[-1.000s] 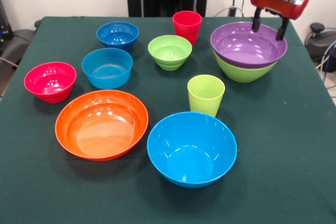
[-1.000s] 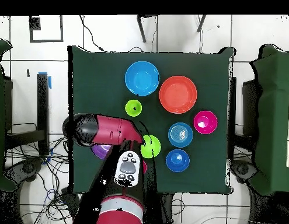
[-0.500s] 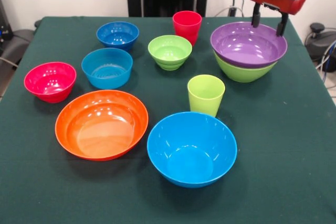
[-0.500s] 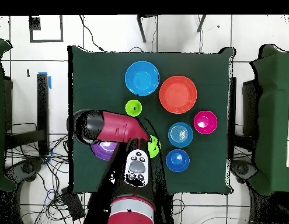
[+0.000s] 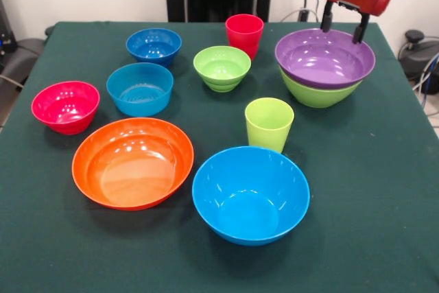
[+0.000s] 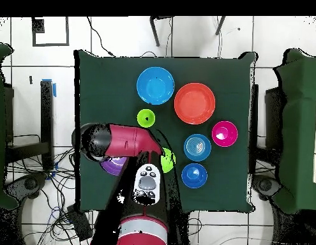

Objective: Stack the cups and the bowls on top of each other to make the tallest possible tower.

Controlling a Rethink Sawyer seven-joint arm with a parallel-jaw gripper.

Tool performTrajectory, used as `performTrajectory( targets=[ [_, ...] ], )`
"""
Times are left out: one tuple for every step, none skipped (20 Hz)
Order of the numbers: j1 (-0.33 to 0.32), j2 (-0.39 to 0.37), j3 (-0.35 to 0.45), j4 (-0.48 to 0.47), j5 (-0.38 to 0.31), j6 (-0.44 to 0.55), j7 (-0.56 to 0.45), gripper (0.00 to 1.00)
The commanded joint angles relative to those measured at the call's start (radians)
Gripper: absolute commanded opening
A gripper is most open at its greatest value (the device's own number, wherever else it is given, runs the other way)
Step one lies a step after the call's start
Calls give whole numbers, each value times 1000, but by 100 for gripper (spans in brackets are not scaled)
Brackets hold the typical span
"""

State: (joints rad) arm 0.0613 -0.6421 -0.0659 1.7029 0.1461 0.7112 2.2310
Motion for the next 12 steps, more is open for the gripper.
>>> performTrajectory(
  targets=[
    [-19, -12, 81, 68, -95, -6, -69, 100],
    [-24, -20, 82, 81, -101, -15, -73, 100],
    [-27, -28, 82, 94, -107, -24, -75, 100],
    [-33, -35, 80, 104, -116, -35, -80, 100],
    [-40, -42, 81, 119, -122, -47, -86, 100],
    [-49, -48, 82, 129, -131, -57, -93, 100],
    [-60, -54, 85, 142, -138, -68, -101, 100],
    [-72, -62, 88, 158, -147, -81, -110, 100],
    [-87, -67, 93, 173, -153, -92, -118, 100],
    [-100, -71, 97, 184, -161, -102, -125, 100],
    [-110, -76, 99, 197, -166, -110, -126, 100],
    [-113, -82, 96, 205, -176, -115, -120, 100]
  ],
)
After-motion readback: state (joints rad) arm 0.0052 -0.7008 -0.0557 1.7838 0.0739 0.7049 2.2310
